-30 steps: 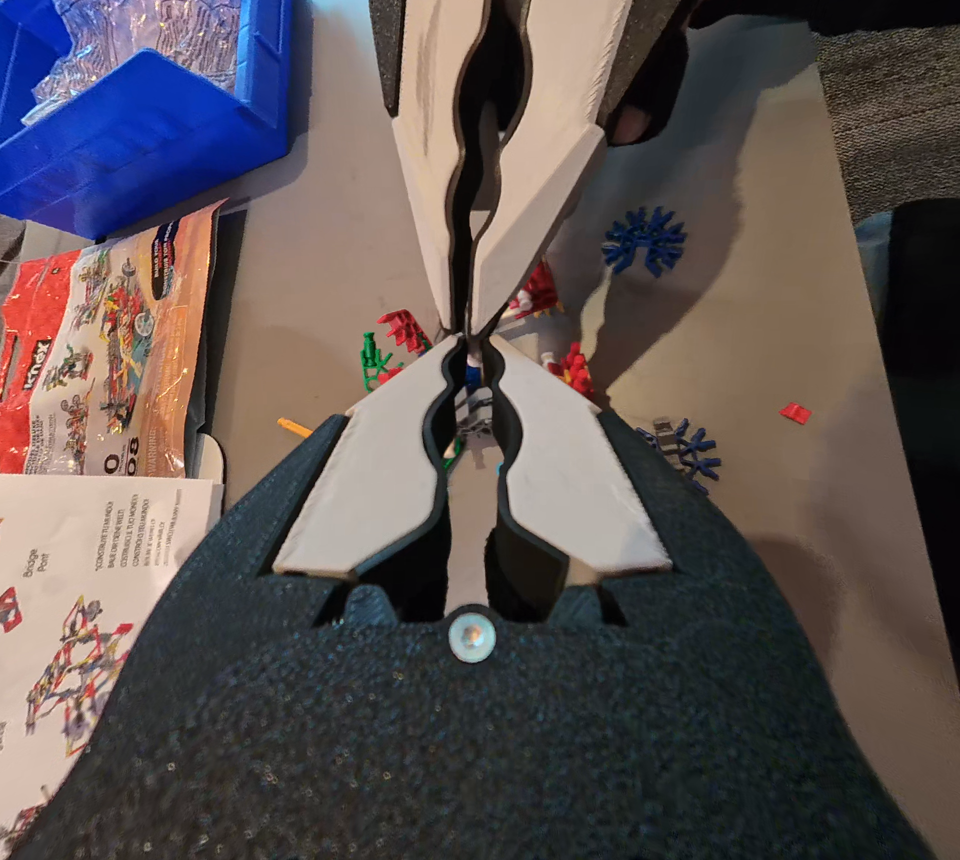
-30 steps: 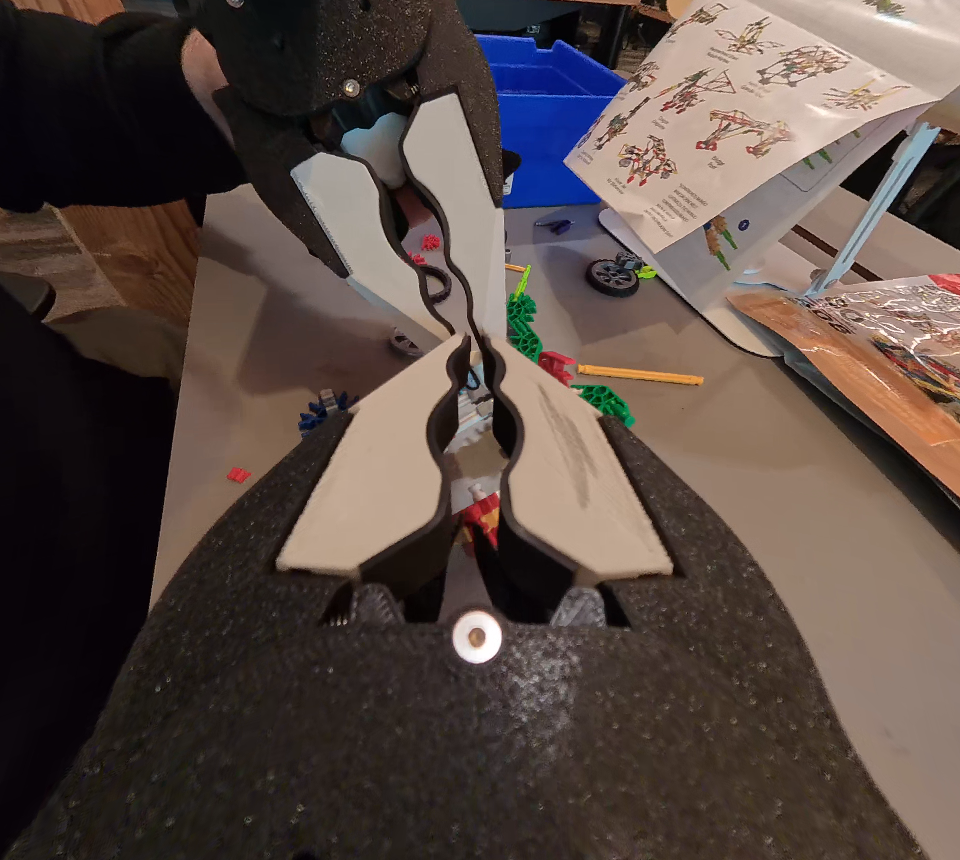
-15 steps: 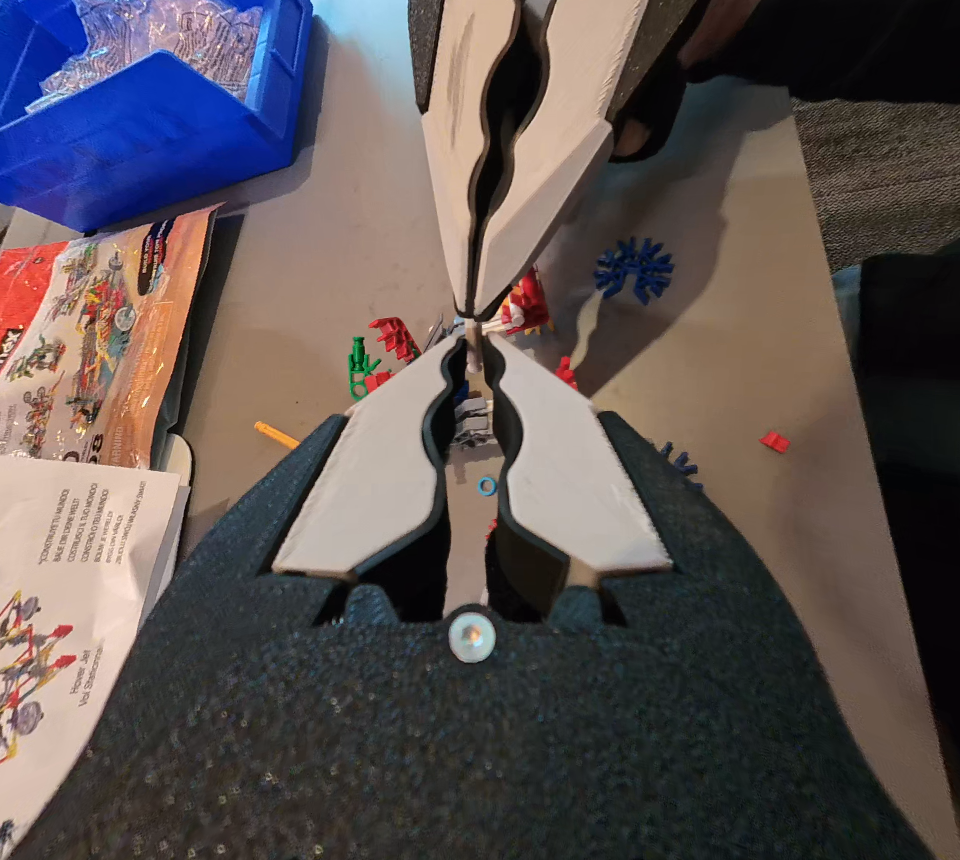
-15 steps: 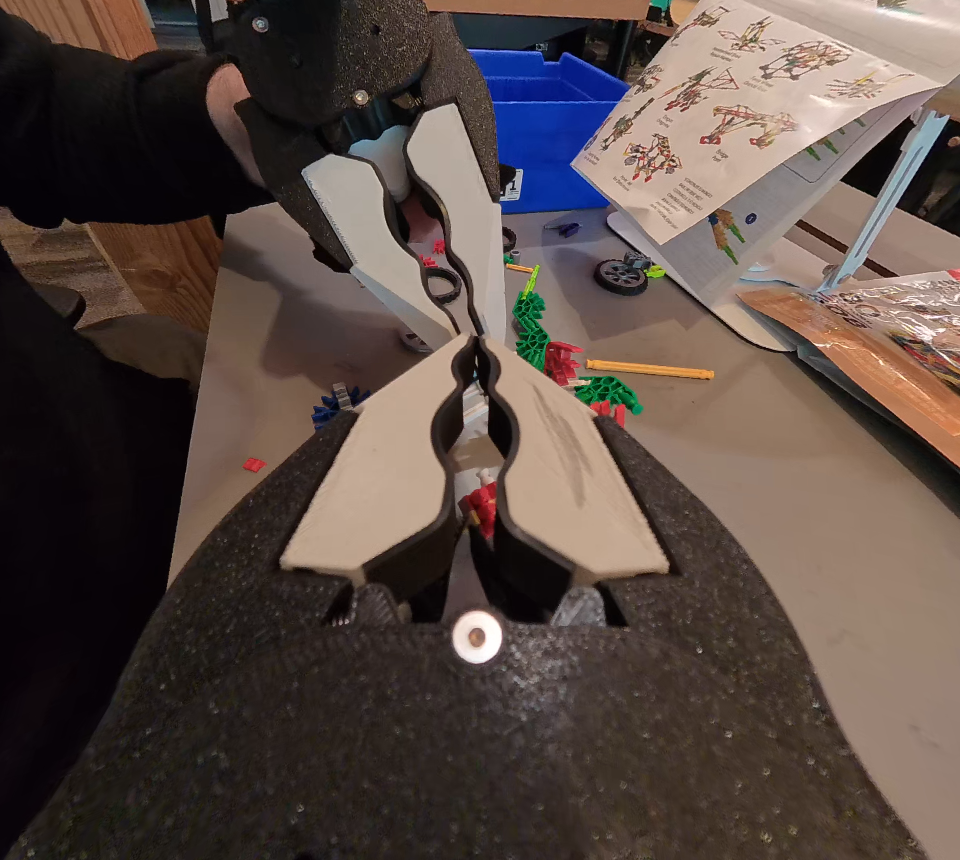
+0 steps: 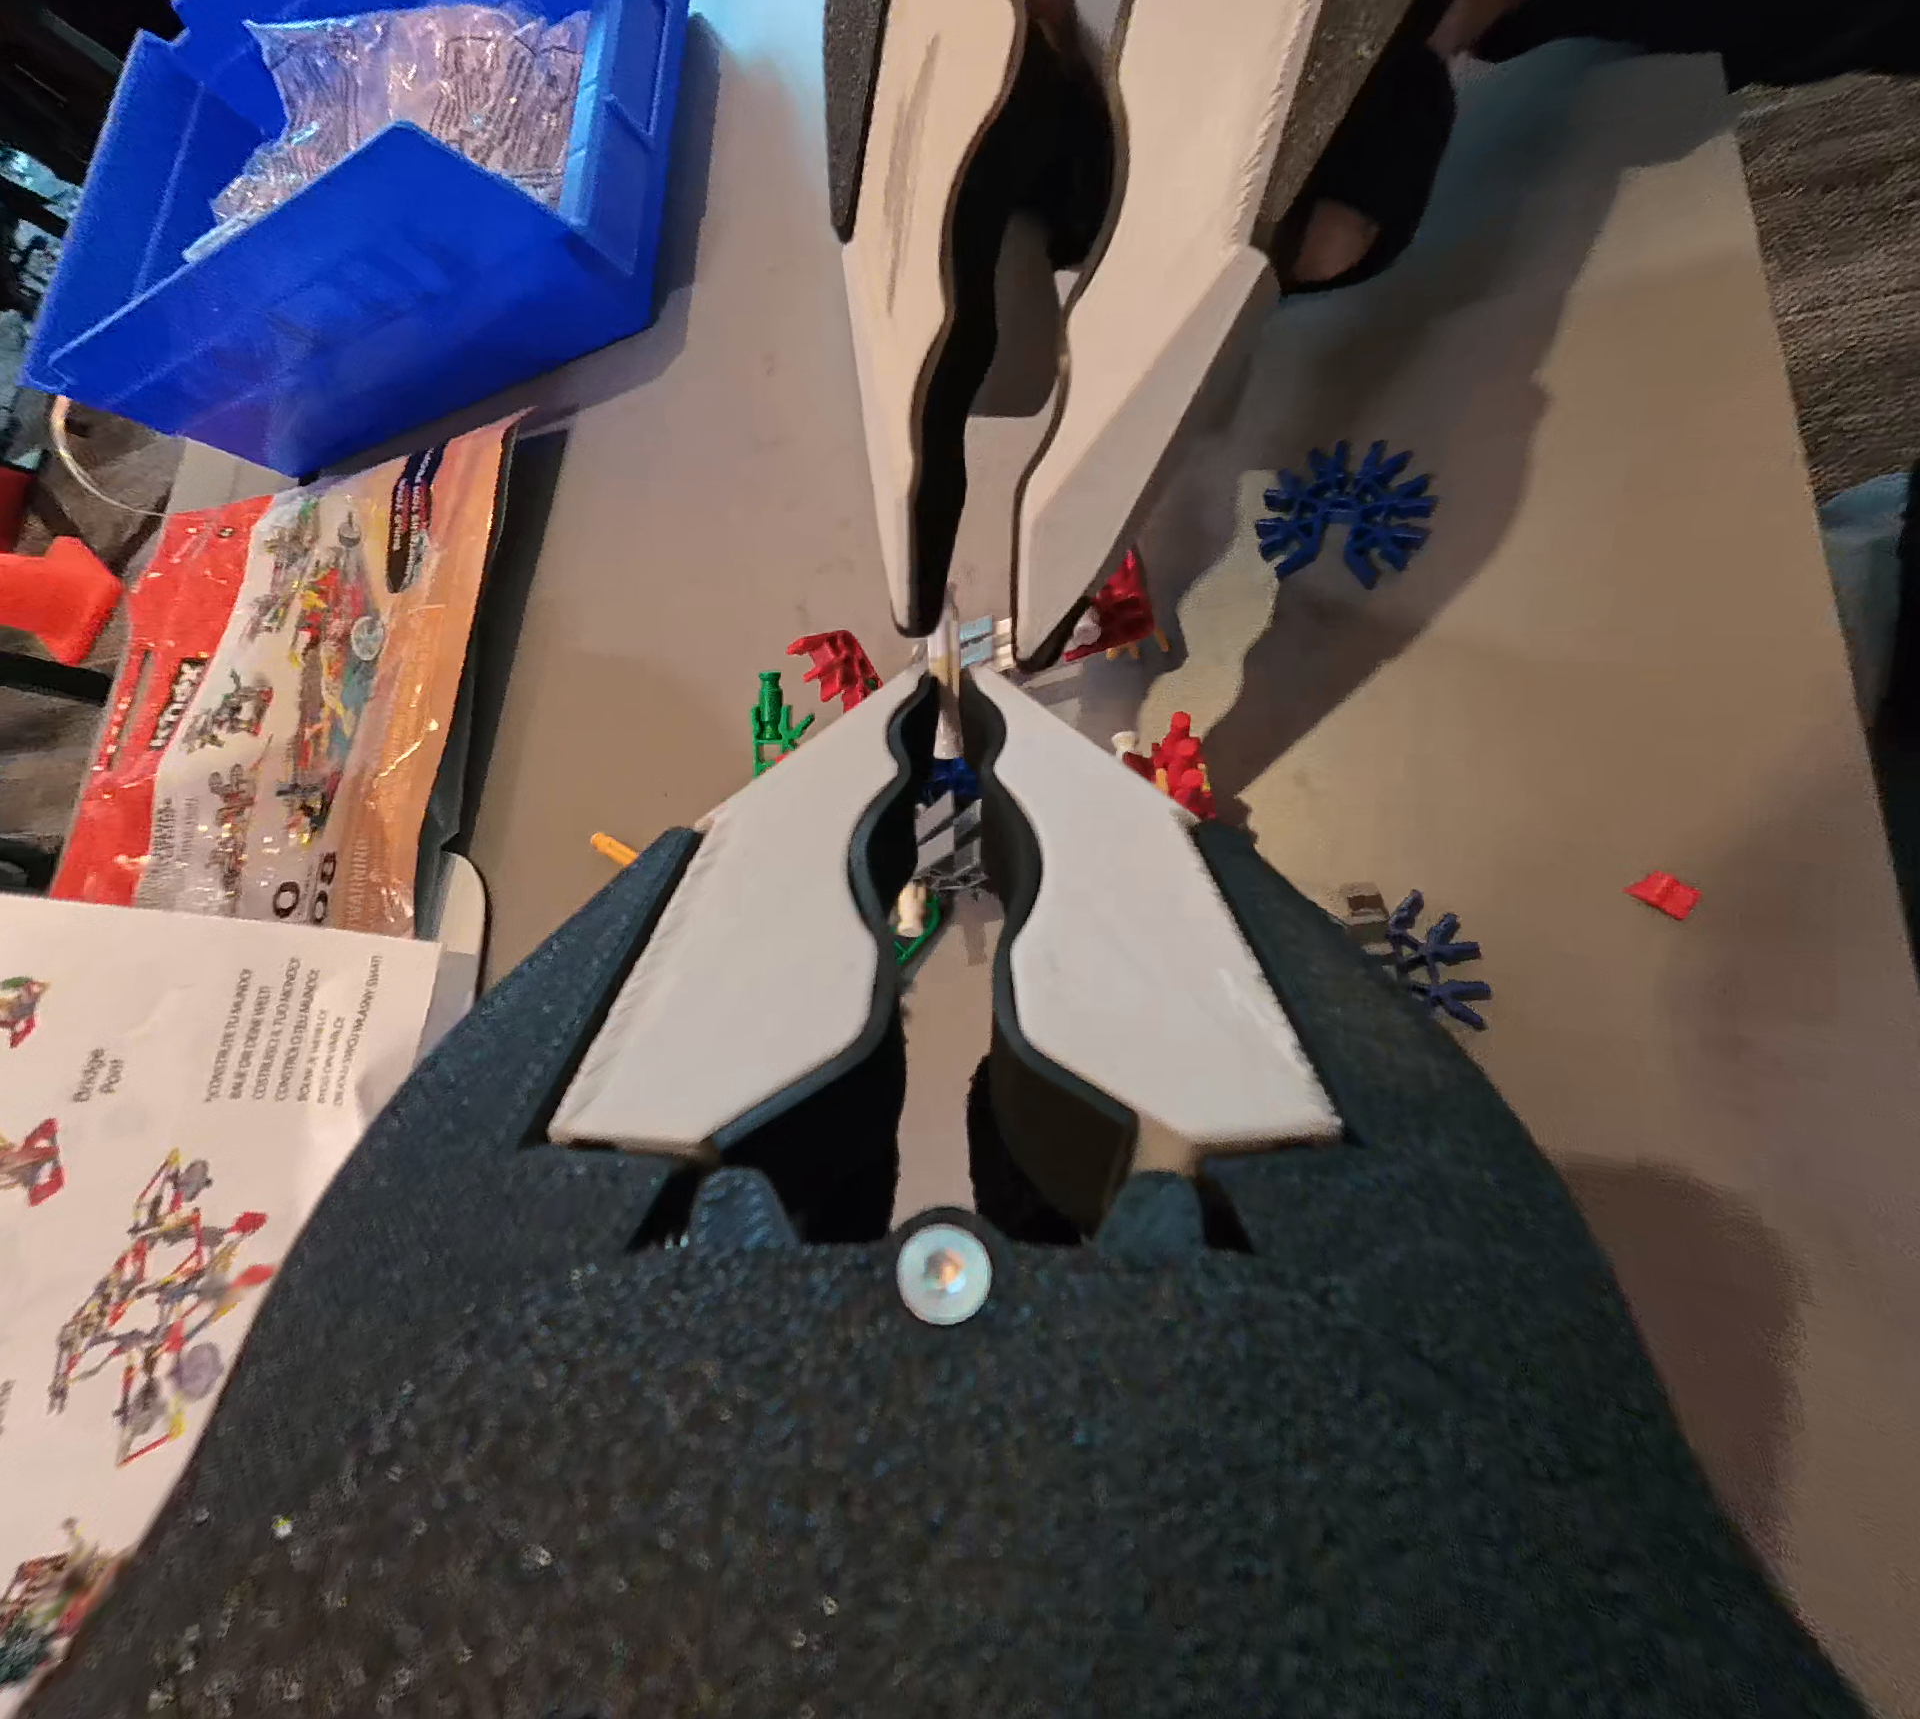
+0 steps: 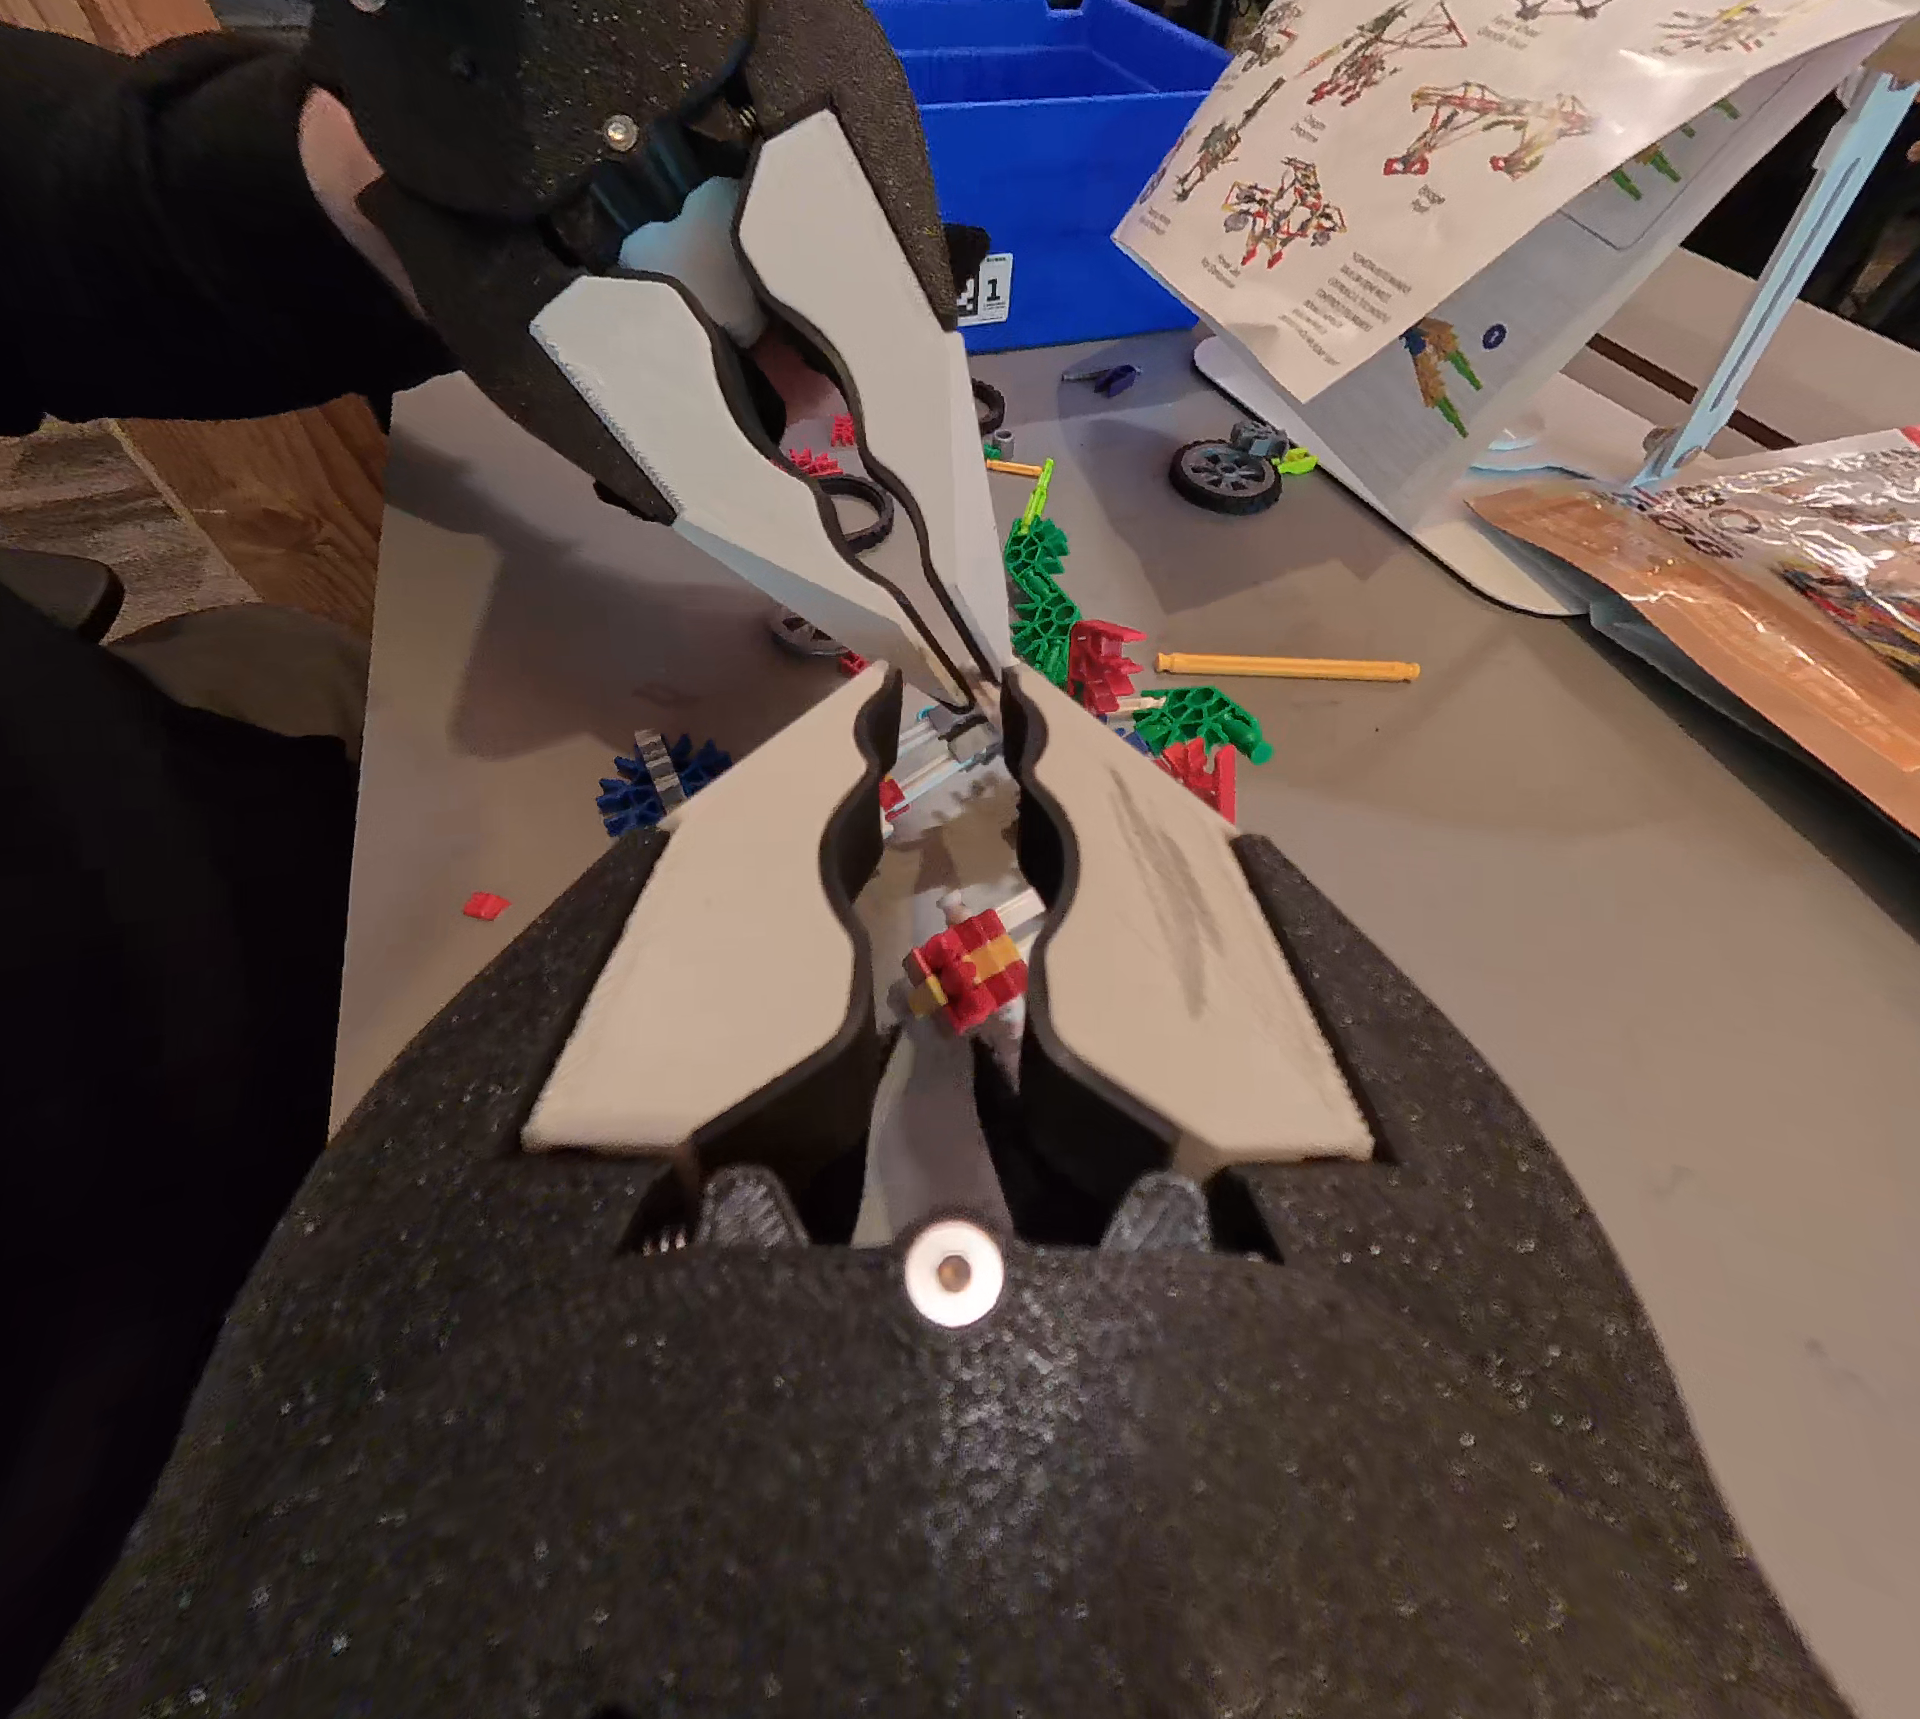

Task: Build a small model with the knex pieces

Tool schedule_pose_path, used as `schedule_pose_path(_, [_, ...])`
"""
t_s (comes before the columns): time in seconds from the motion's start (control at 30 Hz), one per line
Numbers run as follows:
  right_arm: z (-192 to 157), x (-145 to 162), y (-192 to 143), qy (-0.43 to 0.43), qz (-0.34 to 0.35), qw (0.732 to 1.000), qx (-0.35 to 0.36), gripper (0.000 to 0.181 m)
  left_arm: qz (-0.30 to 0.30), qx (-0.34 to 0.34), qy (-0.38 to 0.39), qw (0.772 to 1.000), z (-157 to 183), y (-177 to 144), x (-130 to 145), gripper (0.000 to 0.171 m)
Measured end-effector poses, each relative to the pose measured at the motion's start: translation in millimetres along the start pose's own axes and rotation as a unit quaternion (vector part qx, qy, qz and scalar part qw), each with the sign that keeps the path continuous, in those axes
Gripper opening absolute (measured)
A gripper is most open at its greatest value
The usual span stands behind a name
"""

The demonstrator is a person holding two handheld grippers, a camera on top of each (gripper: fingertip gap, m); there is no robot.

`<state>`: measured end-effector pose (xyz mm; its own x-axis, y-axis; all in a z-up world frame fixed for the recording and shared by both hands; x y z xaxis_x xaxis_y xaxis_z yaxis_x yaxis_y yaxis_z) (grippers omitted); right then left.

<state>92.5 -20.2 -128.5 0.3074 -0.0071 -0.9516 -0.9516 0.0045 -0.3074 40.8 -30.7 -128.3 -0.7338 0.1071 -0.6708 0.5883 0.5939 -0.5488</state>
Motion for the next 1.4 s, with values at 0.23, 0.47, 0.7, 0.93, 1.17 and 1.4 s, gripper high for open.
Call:
schedule_pose_path(0.23, [-1.0, 5.0, 2.4, 0.008, -0.011, 1.000, -0.002, 0.012, -0.015, -0.024, 0.048, 0.998, 5.8, 1.6, 1.1, 0.003])
schedule_pose_path(0.47, [-3.7, 6.6, 1.8, -0.005, -0.010, 1.000, -0.012, 0.000, -0.006, -0.026, 0.053, 0.998, 5.8, 1.2, 1.1, 0.003])
schedule_pose_path(0.7, [1.3, 7.7, 0.0, 0.004, -0.007, 1.000, 0.001, 0.009, 0.002, -0.032, 0.045, 0.998, 2.5, 1.0, 1.3, 0.000])
schedule_pose_path(0.93, [8.0, 10.8, -0.4, 0.023, -0.012, 1.000, 0.012, 0.019, -0.005, -0.037, 0.065, 0.997, 2.6, 1.2, 4.5, 0.000])
schedule_pose_path(1.17, [14.6, 16.5, -0.4, 0.054, -0.021, 0.998, 0.014, 0.022, 0.002, -0.039, 0.062, 0.997, -0.4, -1.5, 5.6, 0.000])
schedule_pose_path(1.4, [15.7, 20.1, -3.5, 0.087, -0.024, 0.996, -0.015, 0.022, 0.003, -0.049, 0.092, 0.995, 2.7, -3.0, 5.7, 0.000])
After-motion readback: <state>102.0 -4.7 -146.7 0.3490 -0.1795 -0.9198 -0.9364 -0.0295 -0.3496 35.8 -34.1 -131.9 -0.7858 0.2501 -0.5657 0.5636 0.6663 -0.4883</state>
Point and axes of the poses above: each gripper's, where its closed fingertips meet, y out along the fingers, x out of its underside, z = x × y across the jaws, the point moved 4 cm from there along -y, back along the fingers, and after that the axes turned 7 degrees about -x, right-handed, at the moved point
